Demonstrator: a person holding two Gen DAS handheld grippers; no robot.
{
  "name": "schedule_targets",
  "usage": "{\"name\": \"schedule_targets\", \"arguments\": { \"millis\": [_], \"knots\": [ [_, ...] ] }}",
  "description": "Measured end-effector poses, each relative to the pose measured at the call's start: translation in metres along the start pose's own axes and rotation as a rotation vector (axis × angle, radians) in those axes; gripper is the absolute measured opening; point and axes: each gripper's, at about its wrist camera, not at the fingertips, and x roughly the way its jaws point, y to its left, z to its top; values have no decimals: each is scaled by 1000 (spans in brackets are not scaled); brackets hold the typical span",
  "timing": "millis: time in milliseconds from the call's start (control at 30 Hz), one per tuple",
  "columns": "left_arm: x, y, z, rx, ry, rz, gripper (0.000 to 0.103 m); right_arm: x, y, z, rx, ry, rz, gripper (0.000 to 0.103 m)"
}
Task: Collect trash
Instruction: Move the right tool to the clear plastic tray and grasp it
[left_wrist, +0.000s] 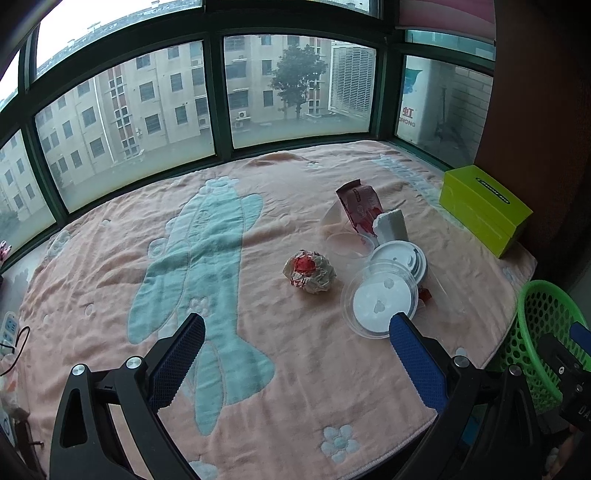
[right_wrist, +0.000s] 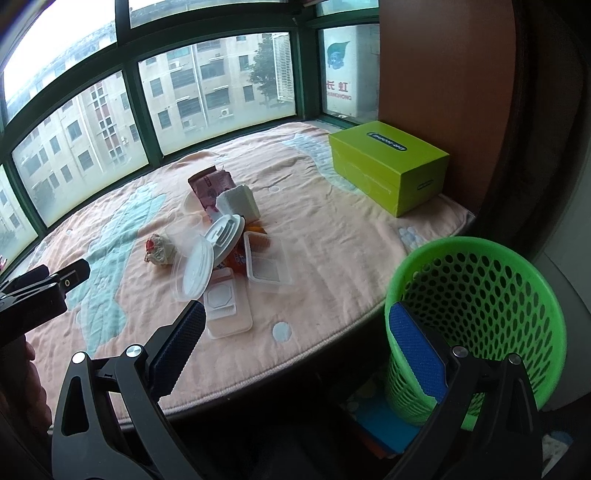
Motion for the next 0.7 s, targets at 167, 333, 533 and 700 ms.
{"name": "schedule_targets", "arguments": {
  "millis": [167, 333, 533, 700],
  "knots": [
    [5, 2, 6, -4, 7, 3, 97, 7, 2, 5, 0, 11, 9, 98],
    [9, 2, 11, -3, 16, 5, 97, 12, 4, 9, -1, 19, 20, 98],
    [13, 2, 18, 0, 23, 12, 97, 18, 7, 15, -8, 27, 27, 98],
    [17, 6, 22, -7, 31, 19, 97, 25, 12, 18, -15, 43, 39, 98]
  ]
}}
